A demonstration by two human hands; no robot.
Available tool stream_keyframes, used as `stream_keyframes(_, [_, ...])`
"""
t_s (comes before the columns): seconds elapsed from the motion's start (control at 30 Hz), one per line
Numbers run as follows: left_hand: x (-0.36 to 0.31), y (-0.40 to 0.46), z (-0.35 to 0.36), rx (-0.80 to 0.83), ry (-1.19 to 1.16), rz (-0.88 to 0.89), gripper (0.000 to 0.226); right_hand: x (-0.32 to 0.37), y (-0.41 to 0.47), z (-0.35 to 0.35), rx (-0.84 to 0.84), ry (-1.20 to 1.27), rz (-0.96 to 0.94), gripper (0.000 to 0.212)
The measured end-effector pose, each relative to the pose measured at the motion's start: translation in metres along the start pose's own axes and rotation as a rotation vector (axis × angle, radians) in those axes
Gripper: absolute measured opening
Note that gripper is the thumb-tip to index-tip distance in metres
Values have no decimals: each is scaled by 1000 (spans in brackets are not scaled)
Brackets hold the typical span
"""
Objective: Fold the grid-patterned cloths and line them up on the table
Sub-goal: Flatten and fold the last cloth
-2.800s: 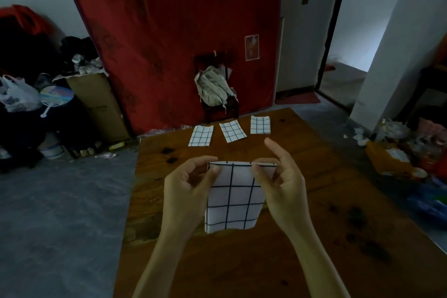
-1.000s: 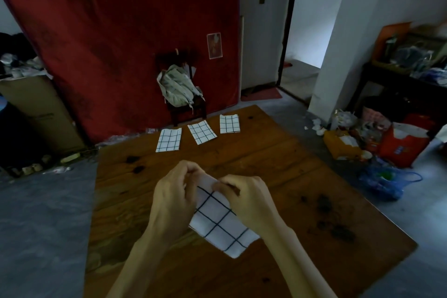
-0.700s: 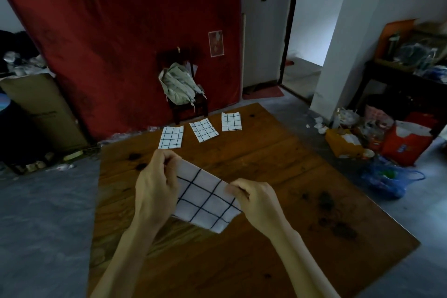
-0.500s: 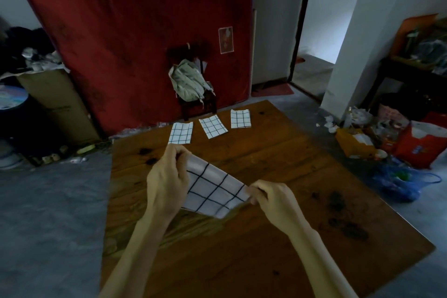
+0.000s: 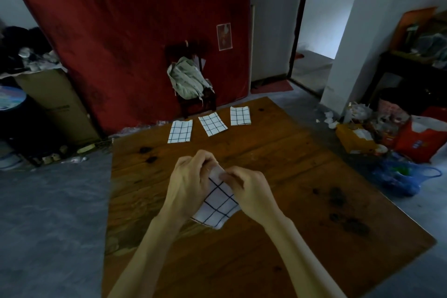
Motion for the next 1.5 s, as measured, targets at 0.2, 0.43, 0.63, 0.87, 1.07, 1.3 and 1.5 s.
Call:
stream_keyframes(0.2, [11, 5, -22, -116, 0, -13, 10, -31, -19, 7, -19, -19, 73, 28])
stream_keyframes(0.43, [26, 4, -22, -41, 40, -92, 8, -72, -44, 14, 259, -258, 363, 20])
stream_keyframes(0.63, [8, -3, -5, 150, 26, -31, 7, -45, -24, 10, 193, -24, 350, 44])
stream_keyframes(0.87, [4, -13, -11, 206, -74, -58, 30, -6, -19, 9, 94, 202, 306, 15])
stream_keyframes(1.07, [19, -51, -38, 185, -314, -225, 24, 20, -36, 5, -47, 366, 401, 12])
stream_keyframes(1.3, [29, -99, -48, 102, -693, -463, 6, 47, -69, 29, -106, 341, 497, 18])
stream_keyframes(1.5, [29, -137, -67, 21, -697, -528, 10, 71, -98, 48, -103, 361, 523, 18])
Point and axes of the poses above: each hand's wrist, its own y-axis towards the middle knuckle, its own z-axis out of the palm, x = y × z, the point moved 4 cm from there along y, towards the middle knuckle, and after that the axes turned 2 degrees about y, right-handed, at the moved point
